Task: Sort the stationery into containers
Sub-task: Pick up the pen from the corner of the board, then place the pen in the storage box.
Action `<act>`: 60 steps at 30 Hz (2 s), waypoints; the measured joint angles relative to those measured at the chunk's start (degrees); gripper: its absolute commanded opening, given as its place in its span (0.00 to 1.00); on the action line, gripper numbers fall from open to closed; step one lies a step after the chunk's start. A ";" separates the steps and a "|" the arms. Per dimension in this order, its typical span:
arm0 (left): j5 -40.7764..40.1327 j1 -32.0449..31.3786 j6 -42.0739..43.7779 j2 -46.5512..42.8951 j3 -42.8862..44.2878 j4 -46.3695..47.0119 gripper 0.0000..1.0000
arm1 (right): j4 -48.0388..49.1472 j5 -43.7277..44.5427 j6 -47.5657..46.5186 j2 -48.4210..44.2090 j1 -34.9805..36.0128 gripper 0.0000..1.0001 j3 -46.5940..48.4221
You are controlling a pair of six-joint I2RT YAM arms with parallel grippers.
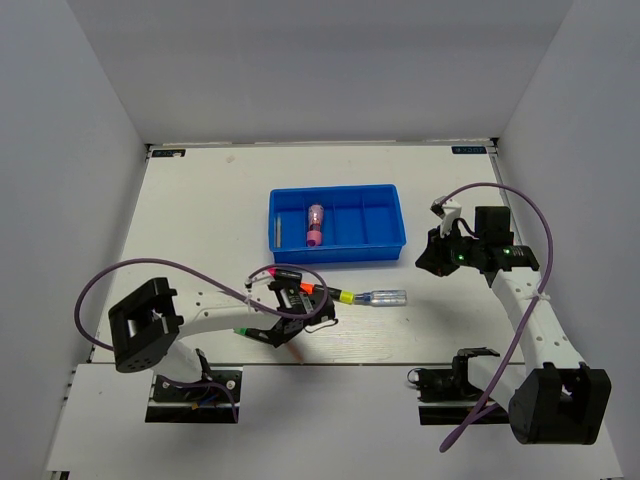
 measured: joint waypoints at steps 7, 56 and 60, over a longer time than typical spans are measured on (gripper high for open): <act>0.26 -1.38 -2.64 -0.07 -0.59 0.07 0.47 | 0.00 0.00 0.00 -0.09 0.00 0.14 0.00; -5.66 9.70 40.79 6.29 30.84 -2.75 0.00 | -0.28 0.63 -0.20 -2.23 -0.04 0.46 0.00; -0.85 20.76 54.95 6.54 34.21 0.66 0.00 | -0.39 0.42 -0.59 -2.27 -0.04 0.45 0.00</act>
